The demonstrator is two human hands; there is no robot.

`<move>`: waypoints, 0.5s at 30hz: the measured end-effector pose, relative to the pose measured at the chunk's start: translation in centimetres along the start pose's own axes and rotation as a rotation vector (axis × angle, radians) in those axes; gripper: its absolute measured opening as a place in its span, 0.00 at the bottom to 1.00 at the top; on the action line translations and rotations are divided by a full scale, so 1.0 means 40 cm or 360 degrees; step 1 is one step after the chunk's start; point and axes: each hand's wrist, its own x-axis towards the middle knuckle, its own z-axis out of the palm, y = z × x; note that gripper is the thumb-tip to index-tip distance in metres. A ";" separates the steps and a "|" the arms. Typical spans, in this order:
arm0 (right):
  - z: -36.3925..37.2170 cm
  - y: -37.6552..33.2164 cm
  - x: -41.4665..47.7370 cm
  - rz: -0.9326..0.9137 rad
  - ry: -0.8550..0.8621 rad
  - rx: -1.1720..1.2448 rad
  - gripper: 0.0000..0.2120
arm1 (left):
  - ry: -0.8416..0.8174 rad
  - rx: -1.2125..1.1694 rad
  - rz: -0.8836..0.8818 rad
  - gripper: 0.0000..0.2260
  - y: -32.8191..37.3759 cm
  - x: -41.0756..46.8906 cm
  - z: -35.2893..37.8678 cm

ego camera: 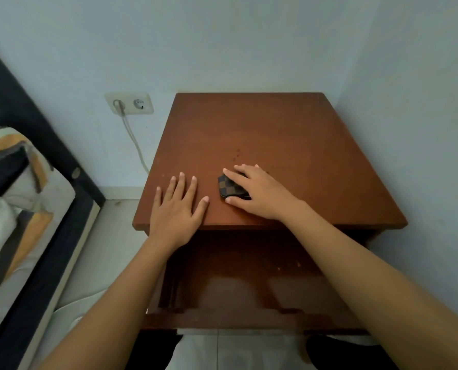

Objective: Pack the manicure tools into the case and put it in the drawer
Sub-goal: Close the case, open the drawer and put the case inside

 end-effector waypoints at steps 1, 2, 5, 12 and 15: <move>0.008 0.003 0.003 -0.0014 0.0041 -0.0029 0.31 | 0.0006 0.0001 0.0001 0.28 -0.001 0.000 0.000; 0.011 0.003 0.001 -0.0022 0.0083 -0.0037 0.31 | 0.0017 0.0003 0.0003 0.28 -0.001 -0.001 0.002; 0.014 -0.003 -0.033 -0.0019 0.0169 -0.0081 0.31 | 0.0039 -0.0005 0.0005 0.28 -0.002 0.000 0.005; 0.028 -0.065 -0.206 0.0036 0.0142 -0.0202 0.32 | 0.0043 -0.0068 0.0016 0.28 -0.002 -0.004 0.004; 0.045 -0.094 -0.274 -0.0093 0.0123 -0.0188 0.33 | 0.0030 -0.0082 0.0012 0.28 -0.001 -0.005 0.001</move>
